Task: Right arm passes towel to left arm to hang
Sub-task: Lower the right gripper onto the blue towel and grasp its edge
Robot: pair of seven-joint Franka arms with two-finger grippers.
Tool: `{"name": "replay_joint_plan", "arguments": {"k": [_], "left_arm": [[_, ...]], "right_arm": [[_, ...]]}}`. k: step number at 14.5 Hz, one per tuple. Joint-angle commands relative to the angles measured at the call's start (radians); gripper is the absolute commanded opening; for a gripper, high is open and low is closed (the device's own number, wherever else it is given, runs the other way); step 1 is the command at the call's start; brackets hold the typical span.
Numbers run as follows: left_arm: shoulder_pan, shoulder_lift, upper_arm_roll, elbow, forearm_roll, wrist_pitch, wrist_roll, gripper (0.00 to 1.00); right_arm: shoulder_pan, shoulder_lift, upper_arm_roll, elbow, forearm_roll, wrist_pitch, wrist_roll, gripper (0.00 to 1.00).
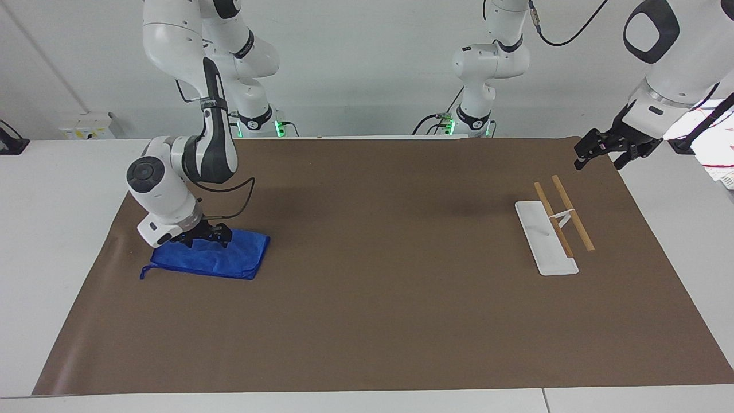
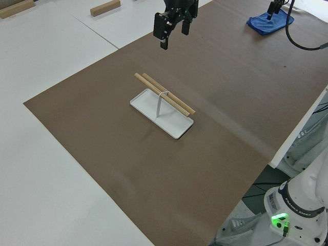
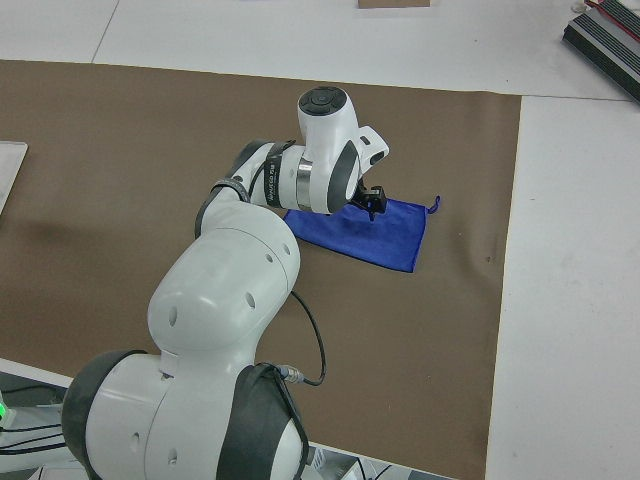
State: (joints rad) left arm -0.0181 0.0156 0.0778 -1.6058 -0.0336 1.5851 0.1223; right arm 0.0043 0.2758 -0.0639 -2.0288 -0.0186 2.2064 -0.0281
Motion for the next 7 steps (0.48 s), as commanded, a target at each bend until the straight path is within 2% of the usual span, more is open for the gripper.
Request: {"name": "replay_joint_plan", "arguments": {"k": [1,7], "left_arm": [[0.0,-0.009,-0.003,-0.013,0.015,0.007,-0.012,1.0],[0.0,-0.009,-0.003,-0.013,0.015,0.007,-0.01,1.0]], "right_arm": [[-0.006,-0.012,0.004,-0.041,0.013,0.045,0.007,1.0],[-0.006,-0.012,0.004,-0.096,0.013,0.108,0.001,1.0]]}}
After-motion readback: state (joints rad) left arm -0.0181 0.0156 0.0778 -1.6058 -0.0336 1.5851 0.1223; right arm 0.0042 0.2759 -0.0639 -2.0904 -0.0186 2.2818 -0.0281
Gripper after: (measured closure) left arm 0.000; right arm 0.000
